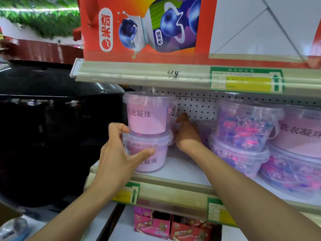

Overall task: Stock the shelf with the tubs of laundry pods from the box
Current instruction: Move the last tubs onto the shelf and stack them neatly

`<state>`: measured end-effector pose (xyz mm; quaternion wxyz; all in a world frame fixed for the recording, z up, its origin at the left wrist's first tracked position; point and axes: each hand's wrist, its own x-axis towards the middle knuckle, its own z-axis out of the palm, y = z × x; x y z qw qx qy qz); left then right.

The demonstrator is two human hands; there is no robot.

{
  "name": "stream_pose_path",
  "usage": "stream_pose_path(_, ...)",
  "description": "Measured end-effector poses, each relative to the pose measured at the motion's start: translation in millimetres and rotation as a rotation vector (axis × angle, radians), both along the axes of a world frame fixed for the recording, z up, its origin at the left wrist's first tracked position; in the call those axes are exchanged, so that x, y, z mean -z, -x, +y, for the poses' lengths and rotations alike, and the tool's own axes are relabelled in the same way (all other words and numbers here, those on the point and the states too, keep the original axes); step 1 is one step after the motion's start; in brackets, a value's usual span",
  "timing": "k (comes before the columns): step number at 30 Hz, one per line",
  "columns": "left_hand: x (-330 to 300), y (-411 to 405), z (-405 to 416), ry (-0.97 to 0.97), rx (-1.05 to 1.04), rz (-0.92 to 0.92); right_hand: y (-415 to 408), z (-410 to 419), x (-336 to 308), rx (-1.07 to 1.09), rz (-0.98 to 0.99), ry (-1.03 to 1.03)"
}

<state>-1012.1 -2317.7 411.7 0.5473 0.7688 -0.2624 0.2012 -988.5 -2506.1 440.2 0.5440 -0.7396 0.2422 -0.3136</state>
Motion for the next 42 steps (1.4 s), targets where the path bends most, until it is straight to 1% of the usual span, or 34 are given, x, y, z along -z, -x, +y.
stream_pose_path(2, 0, 0, -1, -0.005, -0.004, -0.004, 1, 2, 0, 0.001, 0.000, -0.034)
stream_pose_path(3, 1, 0, -2, -0.006, -0.004, -0.005, 3, 3, 0, 0.005, 0.026, -0.008)
stream_pose_path(8, 0, 2, -3, -0.010, 0.004, -0.009, 8, -4, -1, -0.031, 0.120, 0.183)
stream_pose_path(12, -1, 4, -4, 0.000, 0.032, 0.004, 14, -4, 0, 0.003, 0.147, 0.347)
stream_pose_path(18, 0, 5, -4, -0.004, 0.039, -0.013, 17, -2, -2, 0.009, 0.155, 0.336)
stream_pose_path(22, -1, 4, -3, -0.003, 0.052, -0.016, 22, 1, -7, -0.013, 0.297, 0.405)
stream_pose_path(24, -1, 4, -2, -0.002, 0.060, -0.023, 28, 3, -11, -0.007, 0.396, 0.512)
stream_pose_path(25, -1, 4, -2, -0.001, 0.066, -0.026, 32, 6, -14, 0.002, 0.419, 0.566)
stream_pose_path(26, -1, 4, -1, 0.001, 0.073, -0.030, 39, 9, -16, 0.002, 0.432, 0.577)
stream_pose_path(28, -1, 5, -1, 0.000, 0.086, -0.044, 57, 16, -21, 0.001, 0.397, 0.569)
stream_pose_path(30, -1, 7, -1, 0.005, 0.092, -0.060, 81, 23, -22, 0.011, 0.314, 0.615)
stream_pose_path(32, -2, 10, -1, 0.016, 0.094, -0.066, 106, 29, -18, 0.057, 0.203, 0.701)
stream_pose_path(35, -1, 11, -2, 0.032, 0.096, -0.077, 144, 30, -9, 0.145, -0.034, 0.806)
stream_pose_path(37, -2, 11, -3, 0.035, 0.106, -0.070, 166, 22, -4, 0.241, -0.109, 0.866)
stream_pose_path(39, -2, 12, -3, 0.030, 0.110, -0.056, 186, 11, 0, 0.346, -0.090, 0.904)
stream_pose_path(42, -2, 14, -3, 0.033, 0.099, -0.064, 203, -9, 9, 0.421, 0.037, 0.870)
